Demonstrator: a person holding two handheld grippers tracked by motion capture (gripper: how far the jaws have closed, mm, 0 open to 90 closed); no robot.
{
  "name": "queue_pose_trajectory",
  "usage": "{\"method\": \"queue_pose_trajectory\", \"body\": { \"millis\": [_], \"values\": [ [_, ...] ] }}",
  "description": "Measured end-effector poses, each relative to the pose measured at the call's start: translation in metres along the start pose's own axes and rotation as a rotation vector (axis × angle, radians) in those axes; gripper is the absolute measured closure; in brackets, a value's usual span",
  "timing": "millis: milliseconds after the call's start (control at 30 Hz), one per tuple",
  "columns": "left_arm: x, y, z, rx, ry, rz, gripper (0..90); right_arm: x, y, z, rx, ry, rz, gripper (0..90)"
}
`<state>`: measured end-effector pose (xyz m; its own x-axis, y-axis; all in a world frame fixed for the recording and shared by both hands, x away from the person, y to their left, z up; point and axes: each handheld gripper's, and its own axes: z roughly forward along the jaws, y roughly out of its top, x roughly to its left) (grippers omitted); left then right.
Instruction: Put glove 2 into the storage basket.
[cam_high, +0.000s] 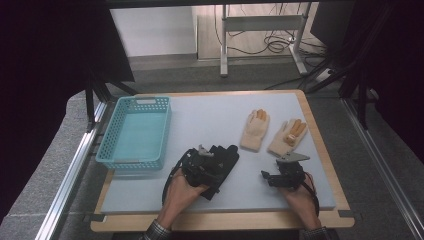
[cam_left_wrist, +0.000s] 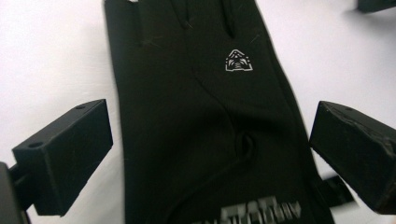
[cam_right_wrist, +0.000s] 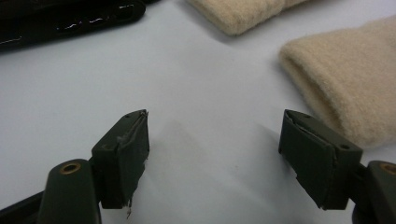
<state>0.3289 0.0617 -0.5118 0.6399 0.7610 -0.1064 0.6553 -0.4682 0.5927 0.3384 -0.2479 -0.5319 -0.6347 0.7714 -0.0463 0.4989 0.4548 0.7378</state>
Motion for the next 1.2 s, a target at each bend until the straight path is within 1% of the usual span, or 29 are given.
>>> {"method": "queue_pose_trajectory", "body": {
  "millis": [33,67,100,167,200,233,267,333,367,400,467,533,600,733,867,967,1067,1133,1167,1200],
  "values": [
    [-0.002,0.001,0.005,0.013,0.014,-0.002,0.0,0.000,0.000,0.000,0.002,-0.001,-0.001,23.6],
    [-0.003,0.002,0.009,0.033,0.030,0.011,0.0,0.000,0.000,0.000,0.000,-0.001,0.000,23.7],
    [-0.005,0.002,0.013,0.041,0.041,0.010,0.0,0.000,0.000,0.000,0.000,-0.001,0.000,23.6],
    [-0.009,0.002,0.019,0.066,0.069,0.027,0.0,0.000,0.000,0.000,-0.001,-0.001,-0.001,23.6],
    [-0.011,0.001,0.022,0.074,0.093,0.044,0.0,0.000,0.000,0.000,0.000,-0.001,-0.001,23.6],
    [-0.013,0.000,0.022,0.069,0.105,0.055,0.0,0.000,0.000,0.000,0.000,-0.001,-0.001,23.6],
    [-0.013,-0.001,0.022,0.063,0.102,0.051,0.0,0.000,0.000,0.000,0.000,-0.001,-0.001,23.6],
    [-0.008,-0.002,0.022,0.064,0.091,0.026,0.0,0.000,0.000,0.000,0.000,-0.002,-0.001,23.5],
    [-0.004,-0.002,0.023,0.070,0.075,0.005,0.0,0.000,0.000,0.000,0.000,-0.001,-0.001,23.5],
    [-0.001,-0.002,0.023,0.061,0.064,-0.008,0.0,0.000,0.000,0.000,0.000,-0.001,-0.001,23.5],
    [-0.001,-0.002,0.021,0.066,0.070,-0.008,3.2,0.000,0.000,0.000,0.000,-0.001,-0.001,23.5],
    [-0.001,-0.002,0.021,0.067,0.074,-0.010,4.6,0.000,0.000,0.000,0.000,-0.001,-0.001,23.5],
    [0.001,-0.002,0.018,0.062,0.080,-0.020,9.6,0.000,0.000,0.000,0.000,-0.001,-0.001,23.5],
    [0.009,-0.005,0.010,0.039,0.088,-0.033,31.1,0.000,0.000,0.000,0.000,-0.002,-0.002,23.4],
    [0.015,-0.007,0.005,0.023,0.094,-0.018,53.9,0.000,0.000,0.000,0.000,-0.001,-0.001,23.5],
    [0.017,-0.006,0.004,0.023,0.088,-0.016,60.6,0.000,0.000,0.000,0.000,-0.001,-0.001,23.4],
    [0.019,-0.005,0.002,0.023,0.081,-0.005,63.5,0.000,0.000,0.000,0.000,-0.001,-0.001,23.4],
    [0.020,-0.004,0.001,0.026,0.071,-0.004,64.4,0.000,0.000,0.000,0.001,-0.001,-0.001,23.3],
    [0.020,-0.003,0.001,0.024,0.066,-0.010,64.5,0.000,0.000,0.000,0.000,0.000,-0.001,23.3],
    [0.021,-0.002,-0.001,0.025,0.066,-0.005,64.7,0.000,0.000,0.000,0.001,0.000,-0.001,23.3]
  ]
}}
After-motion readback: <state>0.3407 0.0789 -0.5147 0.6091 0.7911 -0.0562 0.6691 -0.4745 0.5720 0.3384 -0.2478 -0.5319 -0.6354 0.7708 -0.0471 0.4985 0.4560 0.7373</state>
